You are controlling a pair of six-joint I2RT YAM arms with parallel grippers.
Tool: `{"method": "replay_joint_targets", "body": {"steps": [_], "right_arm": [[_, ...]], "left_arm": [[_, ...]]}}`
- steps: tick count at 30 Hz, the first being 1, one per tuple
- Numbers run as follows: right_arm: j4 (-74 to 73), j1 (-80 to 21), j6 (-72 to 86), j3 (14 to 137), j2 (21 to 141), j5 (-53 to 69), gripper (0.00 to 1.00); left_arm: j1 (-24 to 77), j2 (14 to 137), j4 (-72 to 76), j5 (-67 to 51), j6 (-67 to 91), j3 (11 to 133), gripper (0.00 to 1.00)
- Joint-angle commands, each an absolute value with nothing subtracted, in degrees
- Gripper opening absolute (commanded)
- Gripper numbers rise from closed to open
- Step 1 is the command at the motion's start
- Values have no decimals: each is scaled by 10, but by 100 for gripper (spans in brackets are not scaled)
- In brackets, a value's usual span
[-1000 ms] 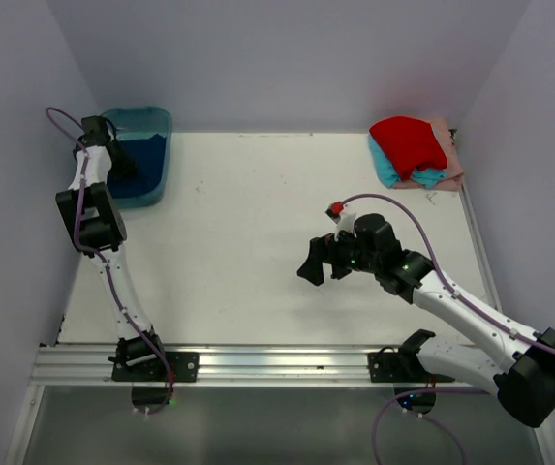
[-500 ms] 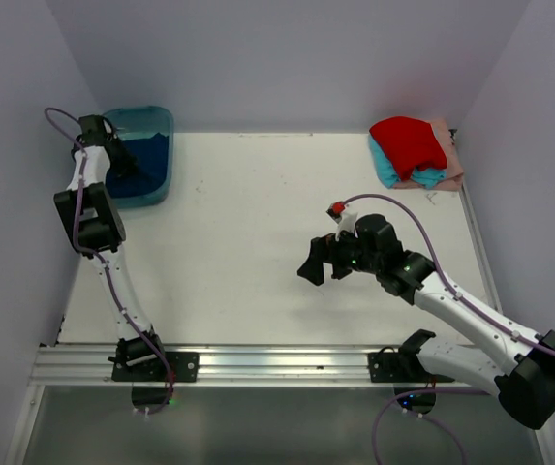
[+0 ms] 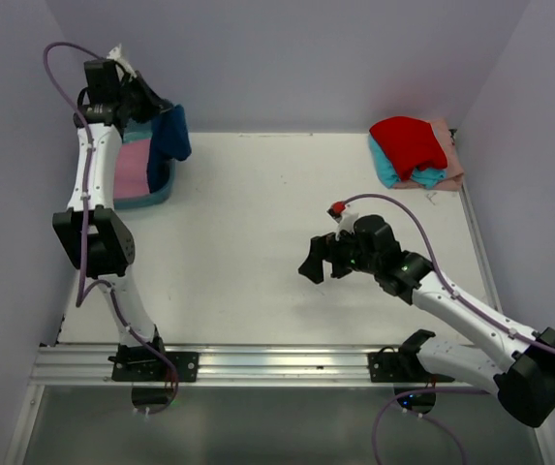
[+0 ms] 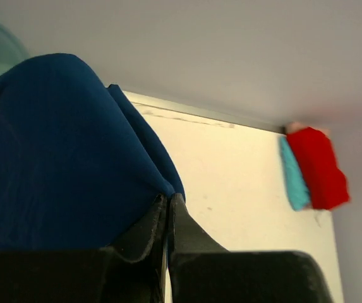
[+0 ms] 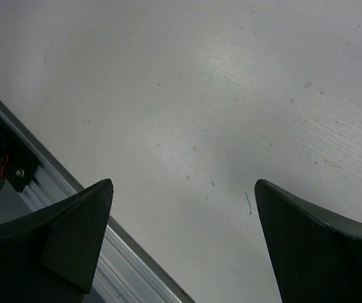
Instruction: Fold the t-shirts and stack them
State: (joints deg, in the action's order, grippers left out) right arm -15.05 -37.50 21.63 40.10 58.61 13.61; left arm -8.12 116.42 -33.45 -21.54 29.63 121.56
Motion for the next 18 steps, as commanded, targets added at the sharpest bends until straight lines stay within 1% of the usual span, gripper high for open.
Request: {"method": "replay_joint_targets", "body": {"steps": [1,3,6,7,9,10,12,13,14,16,17,18], "right_arm": [[-119,-377,235,389,552,72,99],[-120,-376,243,385,530,47,99],[-142,-377,256,381,494,-32,99],[-148,-376,261,379,484,-80,99],[-164,-376,268,376,453,-125,99],[-170,-376,279,374,440,-148,99],[-187,-376,287,372,421,-213,99],[-193,-376,295,371,405,-231,99],[-210,-377,300,373,399,-271,99],[-231,-377,316,377,382,-315,99],[-245,-377,321,379,376,-340,99],[-250,-376,321,379,376,-354,99]], "left_arm": [[-36,1074,-296,-310,330,1202,0],[-11,1024,-271,-353,357,1175,0],[30,959,-222,-392,395,1130,0],[39,941,-188,-402,407,1100,0],[61,886,-137,-442,471,1056,0],[68,867,-52,-460,499,996,0],[98,809,49,-488,593,927,0],[109,789,138,-490,626,852,0],[126,770,181,-491,687,814,0],[140,719,234,-484,719,727,0],[161,686,232,-463,724,671,0],[161,668,232,-449,724,671,0]]}}
